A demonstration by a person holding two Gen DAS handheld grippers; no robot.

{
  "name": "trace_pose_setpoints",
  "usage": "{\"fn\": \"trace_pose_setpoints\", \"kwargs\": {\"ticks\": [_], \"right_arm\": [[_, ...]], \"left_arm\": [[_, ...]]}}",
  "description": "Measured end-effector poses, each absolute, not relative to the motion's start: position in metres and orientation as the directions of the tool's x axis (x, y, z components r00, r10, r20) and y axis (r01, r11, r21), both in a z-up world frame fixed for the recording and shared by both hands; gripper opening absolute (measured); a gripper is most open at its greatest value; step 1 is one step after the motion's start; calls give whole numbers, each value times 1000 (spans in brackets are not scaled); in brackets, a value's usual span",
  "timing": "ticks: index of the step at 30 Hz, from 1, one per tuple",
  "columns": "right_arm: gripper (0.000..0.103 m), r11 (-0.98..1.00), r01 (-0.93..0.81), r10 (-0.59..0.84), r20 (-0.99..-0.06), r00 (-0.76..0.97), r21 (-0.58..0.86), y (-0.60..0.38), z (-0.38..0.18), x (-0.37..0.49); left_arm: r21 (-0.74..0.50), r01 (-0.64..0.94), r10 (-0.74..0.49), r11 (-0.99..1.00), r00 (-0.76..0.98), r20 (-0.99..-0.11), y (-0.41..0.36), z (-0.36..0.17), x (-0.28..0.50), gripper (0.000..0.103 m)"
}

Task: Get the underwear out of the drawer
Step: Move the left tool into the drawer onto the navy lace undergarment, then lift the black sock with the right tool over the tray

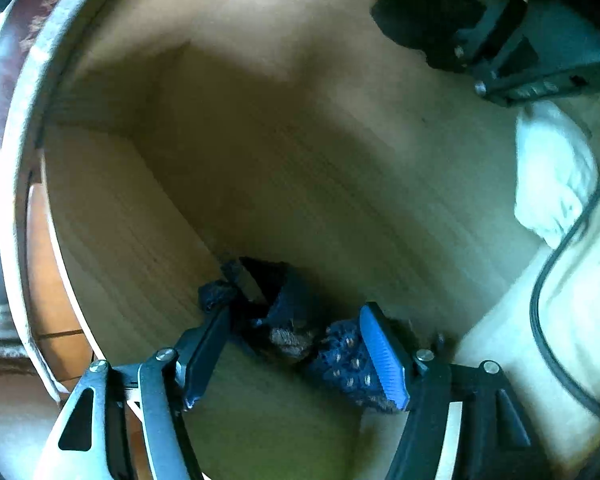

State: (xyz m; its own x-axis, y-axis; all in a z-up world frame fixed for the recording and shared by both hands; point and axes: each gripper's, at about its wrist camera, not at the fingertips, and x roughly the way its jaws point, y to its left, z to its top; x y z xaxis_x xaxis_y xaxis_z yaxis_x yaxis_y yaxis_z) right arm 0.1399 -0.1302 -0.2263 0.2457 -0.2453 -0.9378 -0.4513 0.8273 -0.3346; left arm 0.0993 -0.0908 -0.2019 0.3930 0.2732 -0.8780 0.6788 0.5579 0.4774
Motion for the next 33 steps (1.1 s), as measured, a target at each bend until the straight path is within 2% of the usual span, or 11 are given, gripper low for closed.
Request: {"fn": "trace_pose_setpoints", "kwargs": {"ticks": [3, 8, 13, 15, 19, 25, 29, 33], "right_arm": [[53, 827, -451, -245, -938, 246, -334, -130, -226, 140], [53, 826, -450, -249, -936, 248, -339, -127, -226, 137], [52, 832, -455, -235, -944, 232, -319, -128, -227, 140], [52, 833, -454, -233, -945, 231, -317, -129, -226, 141], [45, 845, -433, -222, -943, 248, -313, -134, -222, 140], [39, 893, -401, -102, -960, 262, -204, -146, -206, 139], [39, 937, -350, 98, -965, 245, 7, -162, -180, 140], [39, 939, -320, 219, -933, 284, 123, -179, -142, 139]], "left_arm": [[502, 627, 268, 596, 434, -860, -100, -200, 101, 69], [511, 580, 270, 634, 453, -849, -96, -191, 99, 64], [585, 563, 369, 584, 457, -809, -105, -205, 100, 62], [586, 554, 374, 591, 456, -808, -111, -204, 101, 62], [574, 555, 355, 603, 458, -815, -114, -198, 100, 62], [529, 555, 293, 642, 460, -838, -82, -183, 95, 62], [529, 555, 293, 642, 460, -838, -58, -182, 90, 62], [519, 555, 281, 650, 460, -842, -56, -180, 90, 62]]}}
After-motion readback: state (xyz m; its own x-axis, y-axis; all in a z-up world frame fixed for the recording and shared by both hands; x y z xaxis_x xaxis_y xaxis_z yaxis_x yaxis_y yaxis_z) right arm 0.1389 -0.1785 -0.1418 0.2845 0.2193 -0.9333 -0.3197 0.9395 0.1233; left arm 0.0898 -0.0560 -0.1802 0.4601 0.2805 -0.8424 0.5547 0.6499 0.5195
